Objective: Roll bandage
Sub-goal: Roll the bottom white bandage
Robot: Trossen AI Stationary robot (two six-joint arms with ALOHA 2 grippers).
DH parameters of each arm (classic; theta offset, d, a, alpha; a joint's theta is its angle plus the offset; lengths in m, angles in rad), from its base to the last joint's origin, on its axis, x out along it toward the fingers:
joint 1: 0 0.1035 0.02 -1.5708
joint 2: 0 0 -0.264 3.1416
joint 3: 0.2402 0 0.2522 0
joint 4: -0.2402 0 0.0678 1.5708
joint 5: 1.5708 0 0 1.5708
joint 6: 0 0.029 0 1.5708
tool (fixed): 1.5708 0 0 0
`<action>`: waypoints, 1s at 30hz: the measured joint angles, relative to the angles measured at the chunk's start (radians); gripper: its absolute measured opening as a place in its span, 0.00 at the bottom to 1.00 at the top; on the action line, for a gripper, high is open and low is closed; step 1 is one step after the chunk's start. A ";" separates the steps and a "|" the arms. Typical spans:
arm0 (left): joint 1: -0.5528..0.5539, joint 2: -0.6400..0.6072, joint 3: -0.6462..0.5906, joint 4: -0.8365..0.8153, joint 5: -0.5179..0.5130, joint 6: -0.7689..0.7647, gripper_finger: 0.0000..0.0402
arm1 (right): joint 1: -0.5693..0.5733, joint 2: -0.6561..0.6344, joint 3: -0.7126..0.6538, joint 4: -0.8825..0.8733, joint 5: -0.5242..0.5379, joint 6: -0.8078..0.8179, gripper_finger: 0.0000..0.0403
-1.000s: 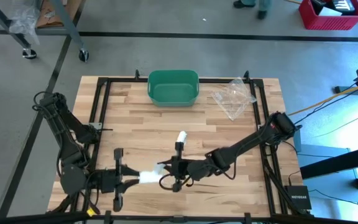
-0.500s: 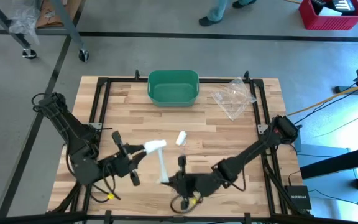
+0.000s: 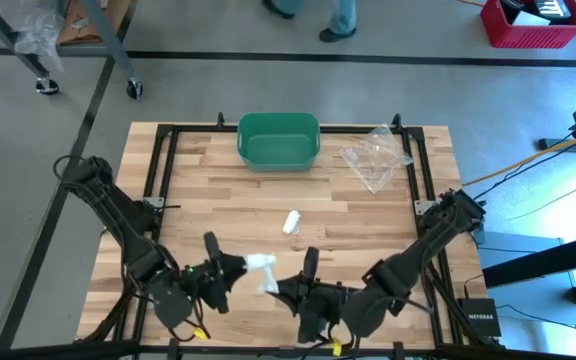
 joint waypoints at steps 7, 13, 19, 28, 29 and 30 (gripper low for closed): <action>-0.009 0.028 0.000 0.138 0.152 0.115 0.10 | -0.068 0.000 0.106 -0.185 -0.003 0.080 0.04; -0.089 0.028 0.023 0.271 0.184 0.235 0.10 | -0.133 -0.001 0.106 -0.345 -0.049 0.286 0.13; -0.139 0.026 0.062 0.296 0.154 0.236 0.10 | -0.183 0.000 0.106 -0.462 -0.302 0.452 0.36; -0.145 0.024 0.062 0.292 0.073 0.206 0.10 | -0.196 -0.002 0.107 -0.543 -0.419 0.500 0.60; -0.145 0.024 0.062 0.291 0.071 0.206 0.10 | -0.196 -0.002 0.107 -0.557 -0.422 0.502 0.61; -0.145 0.024 0.063 0.290 0.069 0.206 0.10 | -0.197 -0.001 0.107 -0.566 -0.422 0.503 0.61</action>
